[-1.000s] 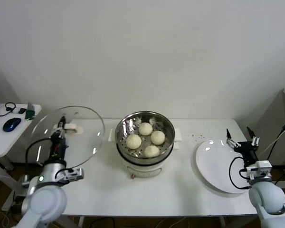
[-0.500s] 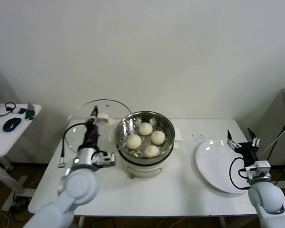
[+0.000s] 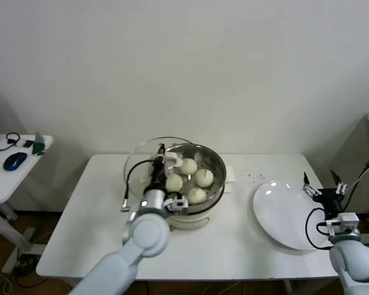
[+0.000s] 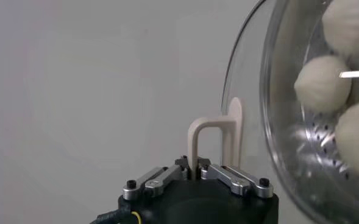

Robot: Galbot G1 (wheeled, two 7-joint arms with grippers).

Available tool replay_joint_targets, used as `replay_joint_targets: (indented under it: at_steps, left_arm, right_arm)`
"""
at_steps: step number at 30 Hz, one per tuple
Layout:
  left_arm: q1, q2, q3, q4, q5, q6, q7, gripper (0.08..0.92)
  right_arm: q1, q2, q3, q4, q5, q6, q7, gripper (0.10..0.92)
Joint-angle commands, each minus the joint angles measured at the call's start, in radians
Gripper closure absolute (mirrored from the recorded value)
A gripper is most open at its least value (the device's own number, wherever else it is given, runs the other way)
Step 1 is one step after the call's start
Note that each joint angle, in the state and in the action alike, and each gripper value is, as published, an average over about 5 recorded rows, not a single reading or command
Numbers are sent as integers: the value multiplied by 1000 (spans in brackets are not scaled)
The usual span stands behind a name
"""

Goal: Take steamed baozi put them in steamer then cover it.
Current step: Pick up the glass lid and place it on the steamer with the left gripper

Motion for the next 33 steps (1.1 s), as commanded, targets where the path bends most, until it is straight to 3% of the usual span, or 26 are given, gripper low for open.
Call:
replay_joint_targets:
  at_steps: [1, 10, 33]
  left_arm:
    - [-49, -164, 62, 132, 45, 49, 5, 846]
    - [-59, -203, 69, 212, 18, 49, -50, 846]
    - [-82, -204, 74, 311, -44, 49, -137, 846]
  right_arm:
    - [-15, 3, 30, -6, -7, 5, -4, 203]
    - [-26, 7, 52, -14, -7, 14, -16, 203]
    - [-22, 14, 44, -20, -17, 15, -20, 203]
